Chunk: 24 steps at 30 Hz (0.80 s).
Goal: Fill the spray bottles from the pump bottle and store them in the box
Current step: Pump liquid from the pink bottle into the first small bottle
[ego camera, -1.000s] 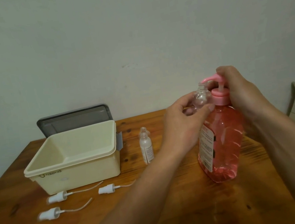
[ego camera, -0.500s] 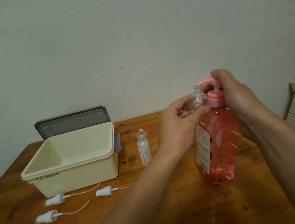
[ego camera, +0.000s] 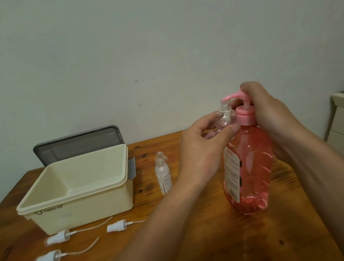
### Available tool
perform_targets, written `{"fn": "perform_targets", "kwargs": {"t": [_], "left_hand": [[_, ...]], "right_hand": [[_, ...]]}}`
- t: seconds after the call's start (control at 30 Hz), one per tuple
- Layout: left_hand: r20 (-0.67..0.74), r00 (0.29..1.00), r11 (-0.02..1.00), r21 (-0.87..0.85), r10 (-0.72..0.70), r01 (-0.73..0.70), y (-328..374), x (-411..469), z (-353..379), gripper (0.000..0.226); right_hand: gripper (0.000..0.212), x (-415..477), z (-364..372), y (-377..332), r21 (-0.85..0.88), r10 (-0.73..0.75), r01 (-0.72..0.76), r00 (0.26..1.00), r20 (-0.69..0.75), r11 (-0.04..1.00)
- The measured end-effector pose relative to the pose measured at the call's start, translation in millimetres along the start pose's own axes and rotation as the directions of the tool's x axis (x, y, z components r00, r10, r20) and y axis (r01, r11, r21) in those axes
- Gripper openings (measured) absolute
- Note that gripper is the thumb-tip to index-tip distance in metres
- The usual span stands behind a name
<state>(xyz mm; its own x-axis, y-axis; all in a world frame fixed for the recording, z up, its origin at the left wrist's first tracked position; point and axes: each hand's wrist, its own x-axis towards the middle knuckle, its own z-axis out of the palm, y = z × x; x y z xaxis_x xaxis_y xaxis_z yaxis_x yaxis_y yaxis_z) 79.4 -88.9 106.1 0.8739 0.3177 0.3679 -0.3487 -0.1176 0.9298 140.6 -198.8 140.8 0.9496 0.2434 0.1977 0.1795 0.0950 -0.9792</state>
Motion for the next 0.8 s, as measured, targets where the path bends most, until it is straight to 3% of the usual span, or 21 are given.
{"fn": "perform_targets", "kwargs": {"t": [0.1, 0.37, 0.8], "left_hand": [[0.005, 1.0, 1.0, -0.003, 0.004, -0.004, -1.9, -0.1, -0.2, 0.043], [-0.001, 1.0, 1.0, -0.012, 0.006, -0.006, -2.5, 0.4, -1.2, 0.043], [-0.011, 1.0, 1.0, 0.022, 0.015, -0.015, -3.9, 2.3, -1.7, 0.043]], "right_hand": [[0.036, 0.3, -1.7, -0.3, 0.007, -0.007, 0.007, 1.0, 0.005, 1.0], [0.044, 2.9, 0.2, 0.6, -0.022, 0.014, -0.014, 1.0, -0.005, 1.0], [0.038, 2.0, -2.1, 0.5, -0.018, 0.022, -0.022, 1.0, 0.021, 1.0]]}}
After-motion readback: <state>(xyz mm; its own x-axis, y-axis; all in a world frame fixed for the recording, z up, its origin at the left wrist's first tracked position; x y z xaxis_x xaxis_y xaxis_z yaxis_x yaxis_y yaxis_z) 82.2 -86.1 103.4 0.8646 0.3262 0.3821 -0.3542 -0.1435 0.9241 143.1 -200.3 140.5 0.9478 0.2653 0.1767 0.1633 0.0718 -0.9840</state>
